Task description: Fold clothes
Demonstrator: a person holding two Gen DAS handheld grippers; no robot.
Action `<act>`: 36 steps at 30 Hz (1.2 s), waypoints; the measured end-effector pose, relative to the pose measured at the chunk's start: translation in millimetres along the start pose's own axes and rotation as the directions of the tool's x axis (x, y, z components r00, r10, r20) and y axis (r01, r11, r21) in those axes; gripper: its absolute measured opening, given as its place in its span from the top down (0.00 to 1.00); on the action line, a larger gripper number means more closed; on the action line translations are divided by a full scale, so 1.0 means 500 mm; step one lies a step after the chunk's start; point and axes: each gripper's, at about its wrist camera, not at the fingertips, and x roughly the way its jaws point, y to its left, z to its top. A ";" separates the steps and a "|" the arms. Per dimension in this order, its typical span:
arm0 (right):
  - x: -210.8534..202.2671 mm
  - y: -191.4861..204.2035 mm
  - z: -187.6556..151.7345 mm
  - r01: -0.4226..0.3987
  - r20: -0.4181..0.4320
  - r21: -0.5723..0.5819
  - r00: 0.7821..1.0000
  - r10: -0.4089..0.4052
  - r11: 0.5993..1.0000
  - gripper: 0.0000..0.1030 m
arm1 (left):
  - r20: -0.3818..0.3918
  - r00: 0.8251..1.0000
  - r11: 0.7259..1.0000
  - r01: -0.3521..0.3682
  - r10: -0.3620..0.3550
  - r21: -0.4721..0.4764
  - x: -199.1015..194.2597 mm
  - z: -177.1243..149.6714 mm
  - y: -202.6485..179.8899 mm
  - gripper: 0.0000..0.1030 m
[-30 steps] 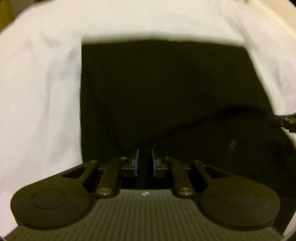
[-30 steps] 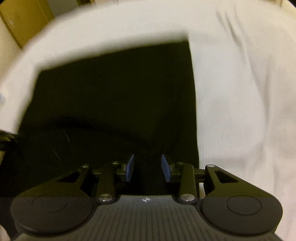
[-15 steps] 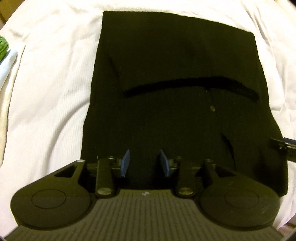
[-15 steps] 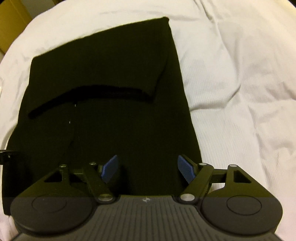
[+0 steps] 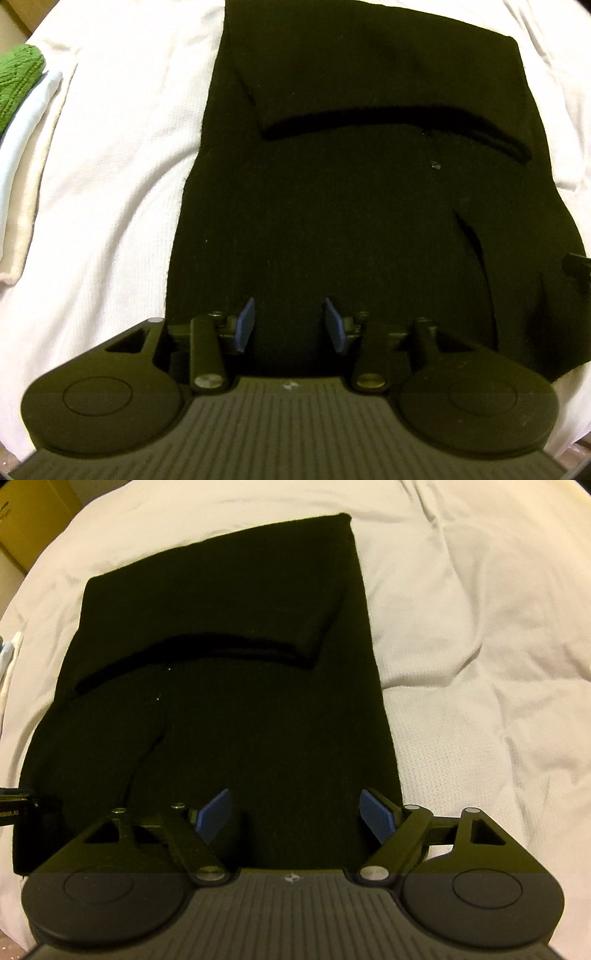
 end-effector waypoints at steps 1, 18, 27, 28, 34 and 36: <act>0.001 0.001 -0.003 -0.001 -0.001 0.000 1.000 0.001 1.000 0.23 | 0.000 1.000 1.000 -0.001 0.001 0.000 -0.001 -0.009 0.008 0.63; 0.017 -0.006 -0.029 -0.007 -0.028 0.008 1.000 0.007 1.000 0.23 | -0.008 1.000 1.000 -0.023 0.023 -0.003 0.013 -0.025 -0.005 0.62; 0.025 -0.015 -0.047 -0.004 -0.042 0.013 0.999 0.005 1.000 0.23 | -0.020 1.000 1.000 -0.016 0.016 0.005 0.014 -0.045 0.004 0.62; 0.031 -0.011 -0.044 -0.004 -0.043 0.013 0.999 0.004 1.000 0.23 | -0.020 1.000 1.000 -0.016 0.016 0.006 0.015 -0.045 0.003 0.62; 0.035 -0.013 -0.053 -0.013 -0.051 0.005 0.999 0.013 1.000 0.23 | -0.017 1.000 1.000 -0.014 0.014 0.015 0.023 -0.044 0.000 0.62; 0.038 -0.015 -0.055 -0.013 -0.057 0.008 0.998 0.014 1.000 0.23 | -0.018 1.000 1.000 -0.012 0.013 0.013 0.026 -0.048 -0.001 0.62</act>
